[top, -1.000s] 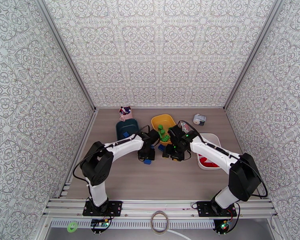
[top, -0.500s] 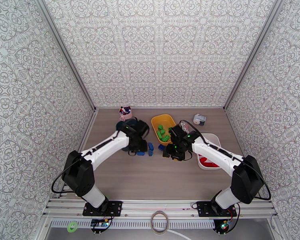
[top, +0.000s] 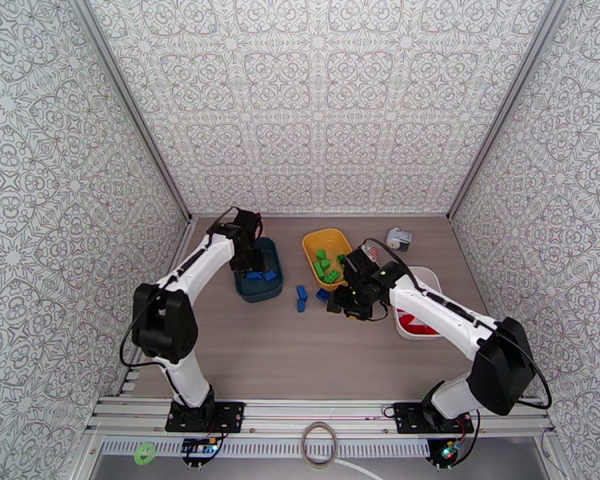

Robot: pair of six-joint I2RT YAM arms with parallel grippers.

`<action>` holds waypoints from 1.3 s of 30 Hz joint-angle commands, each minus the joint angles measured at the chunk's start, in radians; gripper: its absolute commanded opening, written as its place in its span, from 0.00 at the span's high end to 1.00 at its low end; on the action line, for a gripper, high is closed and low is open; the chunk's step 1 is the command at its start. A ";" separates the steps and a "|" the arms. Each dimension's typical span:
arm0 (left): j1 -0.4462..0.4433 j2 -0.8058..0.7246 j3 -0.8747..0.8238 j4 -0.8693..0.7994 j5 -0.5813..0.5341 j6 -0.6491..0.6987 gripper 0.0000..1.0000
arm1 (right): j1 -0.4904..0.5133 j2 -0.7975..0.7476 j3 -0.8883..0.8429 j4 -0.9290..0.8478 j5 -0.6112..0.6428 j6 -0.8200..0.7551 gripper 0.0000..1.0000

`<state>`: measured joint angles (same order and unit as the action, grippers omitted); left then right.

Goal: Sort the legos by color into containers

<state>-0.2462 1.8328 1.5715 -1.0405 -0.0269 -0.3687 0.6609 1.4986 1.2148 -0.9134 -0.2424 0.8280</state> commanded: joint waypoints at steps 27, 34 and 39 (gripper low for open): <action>-0.444 0.051 -0.059 0.062 0.007 -0.261 0.22 | -0.036 -0.167 -0.216 0.001 0.018 0.037 0.37; -0.450 0.166 -0.042 0.086 0.020 -0.260 0.29 | -0.067 -0.210 -0.242 -0.030 0.012 0.012 0.38; -0.447 0.224 -0.033 0.088 0.009 -0.266 0.36 | -0.095 -0.219 -0.248 -0.038 0.002 -0.011 0.38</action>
<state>-0.6968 2.0296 1.5166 -0.9684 -0.0208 -0.6212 0.5808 1.2964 0.9867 -0.9302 -0.2241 0.8387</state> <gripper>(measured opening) 0.650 0.621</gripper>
